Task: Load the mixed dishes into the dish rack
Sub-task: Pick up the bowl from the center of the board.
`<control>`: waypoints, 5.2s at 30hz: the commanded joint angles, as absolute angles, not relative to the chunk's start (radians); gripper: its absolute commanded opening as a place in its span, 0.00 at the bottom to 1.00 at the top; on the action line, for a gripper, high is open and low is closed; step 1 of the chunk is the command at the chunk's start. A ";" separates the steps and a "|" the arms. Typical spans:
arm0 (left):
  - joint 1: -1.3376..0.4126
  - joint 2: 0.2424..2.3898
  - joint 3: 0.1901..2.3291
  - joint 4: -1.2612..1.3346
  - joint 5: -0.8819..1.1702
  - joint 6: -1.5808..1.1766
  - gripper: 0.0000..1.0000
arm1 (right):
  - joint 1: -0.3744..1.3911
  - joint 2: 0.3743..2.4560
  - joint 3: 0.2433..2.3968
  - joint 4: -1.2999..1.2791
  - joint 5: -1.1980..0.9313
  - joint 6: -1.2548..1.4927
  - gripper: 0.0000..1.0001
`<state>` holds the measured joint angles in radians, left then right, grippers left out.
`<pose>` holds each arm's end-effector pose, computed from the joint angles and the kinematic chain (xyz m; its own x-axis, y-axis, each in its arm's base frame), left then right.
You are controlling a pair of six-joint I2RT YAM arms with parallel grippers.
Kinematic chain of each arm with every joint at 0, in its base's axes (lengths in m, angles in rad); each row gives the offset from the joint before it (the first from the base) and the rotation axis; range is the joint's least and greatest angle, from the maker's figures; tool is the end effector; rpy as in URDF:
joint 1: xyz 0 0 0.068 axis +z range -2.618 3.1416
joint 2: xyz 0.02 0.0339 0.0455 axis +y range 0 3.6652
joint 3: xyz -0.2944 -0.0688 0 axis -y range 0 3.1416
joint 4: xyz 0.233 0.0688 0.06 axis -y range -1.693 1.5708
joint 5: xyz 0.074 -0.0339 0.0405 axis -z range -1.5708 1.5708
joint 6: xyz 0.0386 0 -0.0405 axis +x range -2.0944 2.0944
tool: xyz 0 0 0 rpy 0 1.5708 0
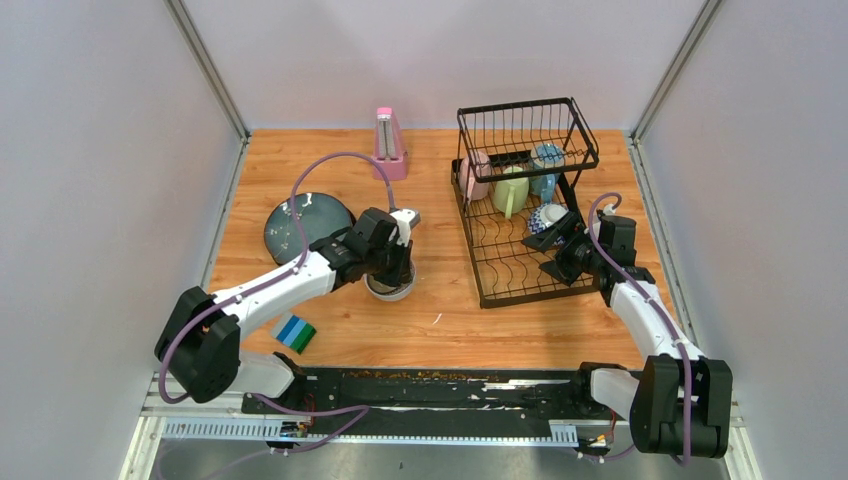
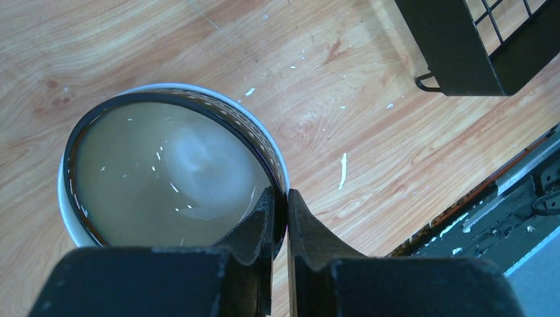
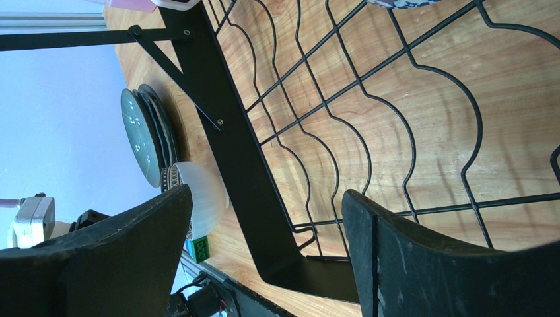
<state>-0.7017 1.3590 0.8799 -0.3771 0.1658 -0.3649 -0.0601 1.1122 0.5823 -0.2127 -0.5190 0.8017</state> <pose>0.1990 -0.1766 0.2625 -0.7956 0.2116 -0.5677 0.4660 0.8125 -0.3503 0.2010 0.0071 0.2388 -0.6941 0.6668 -0.2714 0.2676 0.5889 0.7626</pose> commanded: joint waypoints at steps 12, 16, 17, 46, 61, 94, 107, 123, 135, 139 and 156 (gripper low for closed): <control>-0.703 1.284 0.949 -0.418 0.085 -0.305 0.00 | -0.052 1.102 0.617 -0.200 -0.541 0.784 0.85; -0.703 1.263 0.951 -0.418 0.049 -0.293 0.00 | -0.050 1.105 0.616 -0.198 -0.540 0.787 0.85; -0.703 1.255 0.949 -0.415 0.042 -0.290 0.00 | -0.049 1.106 0.615 -0.197 -0.540 0.787 0.85; -0.703 1.224 0.932 -0.342 0.093 -0.294 0.00 | -0.040 1.092 0.605 -0.152 -0.582 0.786 0.96; -0.703 1.112 0.917 -0.264 0.213 -0.226 0.00 | -0.037 1.105 0.602 -0.035 -0.739 0.818 1.00; -0.945 0.928 0.718 0.042 0.118 0.291 0.00 | 0.366 1.293 0.829 0.143 -0.885 0.956 1.00; -0.948 0.928 0.724 0.037 0.121 0.289 0.00 | 0.478 1.437 0.910 0.159 -0.924 0.955 0.97; -0.950 0.932 0.727 0.031 0.120 0.274 0.00 | 0.498 1.460 0.875 0.291 -0.922 1.032 0.77; -0.950 0.936 0.731 0.044 0.116 0.261 0.00 | 0.507 1.477 0.875 0.267 -0.898 1.022 0.84; -0.951 0.928 0.726 0.053 0.107 0.254 0.00 | 0.508 1.498 0.876 0.267 -0.896 1.023 0.82; -0.953 0.937 0.716 0.097 0.128 0.228 0.00 | 0.509 1.478 0.851 0.292 -0.859 1.041 0.79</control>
<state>-0.9432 0.9527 0.6823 -0.0620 0.1146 0.2298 0.5037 1.5055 0.8642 0.2455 -0.8806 1.0313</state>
